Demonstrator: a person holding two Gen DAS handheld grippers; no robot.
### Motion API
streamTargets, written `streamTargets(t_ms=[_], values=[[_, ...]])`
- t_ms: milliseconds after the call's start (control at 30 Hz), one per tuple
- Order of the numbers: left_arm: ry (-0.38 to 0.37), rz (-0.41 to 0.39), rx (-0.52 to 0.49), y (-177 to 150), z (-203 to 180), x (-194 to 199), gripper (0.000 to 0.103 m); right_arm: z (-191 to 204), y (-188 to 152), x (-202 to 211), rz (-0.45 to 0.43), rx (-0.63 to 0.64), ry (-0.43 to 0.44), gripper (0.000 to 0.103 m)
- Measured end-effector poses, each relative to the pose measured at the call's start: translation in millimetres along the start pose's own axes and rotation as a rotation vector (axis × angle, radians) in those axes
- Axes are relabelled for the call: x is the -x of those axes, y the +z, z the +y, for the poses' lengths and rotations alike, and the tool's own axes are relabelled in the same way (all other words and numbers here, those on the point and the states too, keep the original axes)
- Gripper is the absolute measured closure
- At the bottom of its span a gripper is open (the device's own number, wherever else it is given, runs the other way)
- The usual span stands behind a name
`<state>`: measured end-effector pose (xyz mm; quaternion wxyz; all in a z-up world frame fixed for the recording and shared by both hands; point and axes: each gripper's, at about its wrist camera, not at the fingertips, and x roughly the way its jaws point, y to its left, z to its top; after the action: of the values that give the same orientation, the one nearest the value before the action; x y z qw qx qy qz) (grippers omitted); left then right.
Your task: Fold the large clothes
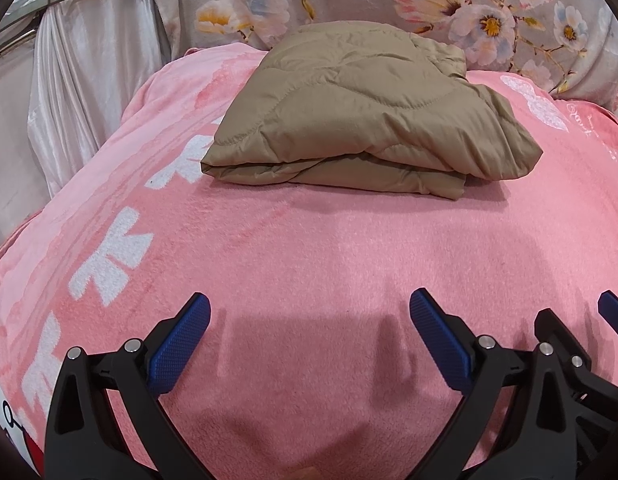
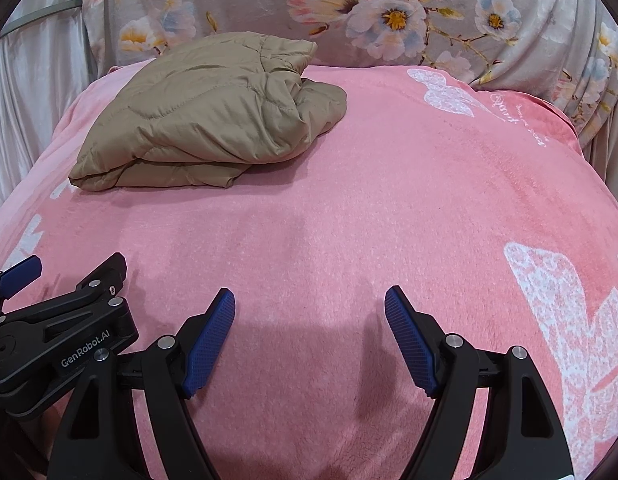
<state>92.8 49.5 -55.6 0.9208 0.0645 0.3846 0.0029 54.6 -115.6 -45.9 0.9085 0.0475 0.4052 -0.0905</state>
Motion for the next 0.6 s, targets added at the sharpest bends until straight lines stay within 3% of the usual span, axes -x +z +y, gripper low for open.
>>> streamTargets(t_ms=[600], values=[[0.004,-0.004,-0.002,0.7,0.2,0.4,0.006,0.4,-0.1,0.3,-0.005,0.002,-0.003,0.028]])
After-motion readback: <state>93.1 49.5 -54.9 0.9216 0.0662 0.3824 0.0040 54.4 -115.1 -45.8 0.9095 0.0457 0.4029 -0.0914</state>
